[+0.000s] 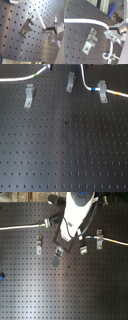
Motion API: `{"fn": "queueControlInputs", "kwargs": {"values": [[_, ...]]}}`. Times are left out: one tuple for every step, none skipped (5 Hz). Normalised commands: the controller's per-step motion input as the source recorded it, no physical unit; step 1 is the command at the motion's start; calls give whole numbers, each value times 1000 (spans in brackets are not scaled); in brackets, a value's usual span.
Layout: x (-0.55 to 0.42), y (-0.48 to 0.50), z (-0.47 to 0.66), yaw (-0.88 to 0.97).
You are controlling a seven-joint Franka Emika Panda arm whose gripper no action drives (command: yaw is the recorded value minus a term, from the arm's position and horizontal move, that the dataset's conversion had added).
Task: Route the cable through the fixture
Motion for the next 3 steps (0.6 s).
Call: {"fn": "queueControlInputs", "kwargs": {"values": [[-16,259,508,-620],[-65,275,501,-614],[-228,273,405,-571]]}}
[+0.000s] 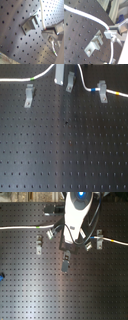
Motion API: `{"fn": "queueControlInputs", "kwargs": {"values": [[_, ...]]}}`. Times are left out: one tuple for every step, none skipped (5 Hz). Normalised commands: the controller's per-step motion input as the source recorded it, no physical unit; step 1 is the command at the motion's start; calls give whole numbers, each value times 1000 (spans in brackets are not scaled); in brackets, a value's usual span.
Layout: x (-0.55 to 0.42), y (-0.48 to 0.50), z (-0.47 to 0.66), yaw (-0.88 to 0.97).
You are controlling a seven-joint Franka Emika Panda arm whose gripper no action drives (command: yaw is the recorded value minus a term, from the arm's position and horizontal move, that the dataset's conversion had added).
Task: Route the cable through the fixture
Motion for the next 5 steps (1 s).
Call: {"fn": "queueControlInputs", "kwargs": {"values": [[-223,313,429,-565],[-182,342,485,-593],[-163,283,482,-588],[-145,200,468,-599],[-123,8,318,-531]]}}
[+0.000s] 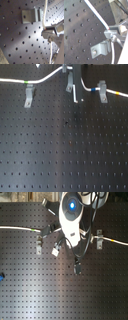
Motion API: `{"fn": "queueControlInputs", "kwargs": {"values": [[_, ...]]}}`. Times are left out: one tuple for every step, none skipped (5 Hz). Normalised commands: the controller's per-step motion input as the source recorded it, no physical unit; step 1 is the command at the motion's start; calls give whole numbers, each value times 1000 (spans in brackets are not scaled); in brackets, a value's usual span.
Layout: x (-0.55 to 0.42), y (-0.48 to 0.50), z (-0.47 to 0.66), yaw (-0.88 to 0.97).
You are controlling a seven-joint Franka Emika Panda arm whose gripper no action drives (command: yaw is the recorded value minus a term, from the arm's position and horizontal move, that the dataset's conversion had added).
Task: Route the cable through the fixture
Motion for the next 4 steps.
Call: {"fn": "queueControlInputs", "kwargs": {"values": [[-170,-48,206,-491],[32,64,-4,0],[-156,72,432,-185],[-223,31,374,-245]]}}
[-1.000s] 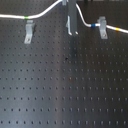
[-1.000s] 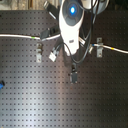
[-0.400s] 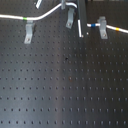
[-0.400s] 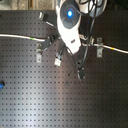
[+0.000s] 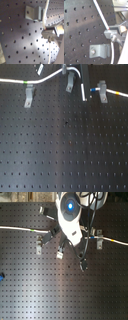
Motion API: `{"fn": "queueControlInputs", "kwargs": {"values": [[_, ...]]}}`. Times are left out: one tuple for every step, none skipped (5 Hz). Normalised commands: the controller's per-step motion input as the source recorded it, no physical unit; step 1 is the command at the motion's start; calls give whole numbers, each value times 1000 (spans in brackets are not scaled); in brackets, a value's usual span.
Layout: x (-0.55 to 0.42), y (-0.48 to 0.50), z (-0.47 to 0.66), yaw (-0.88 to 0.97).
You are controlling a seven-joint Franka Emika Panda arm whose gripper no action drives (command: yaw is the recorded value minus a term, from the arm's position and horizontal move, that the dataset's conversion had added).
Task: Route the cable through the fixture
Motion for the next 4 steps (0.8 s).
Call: {"fn": "queueControlInputs", "kwargs": {"values": [[-293,37,305,-203],[-332,48,303,-154],[-271,131,438,-128],[-217,189,395,-14]]}}
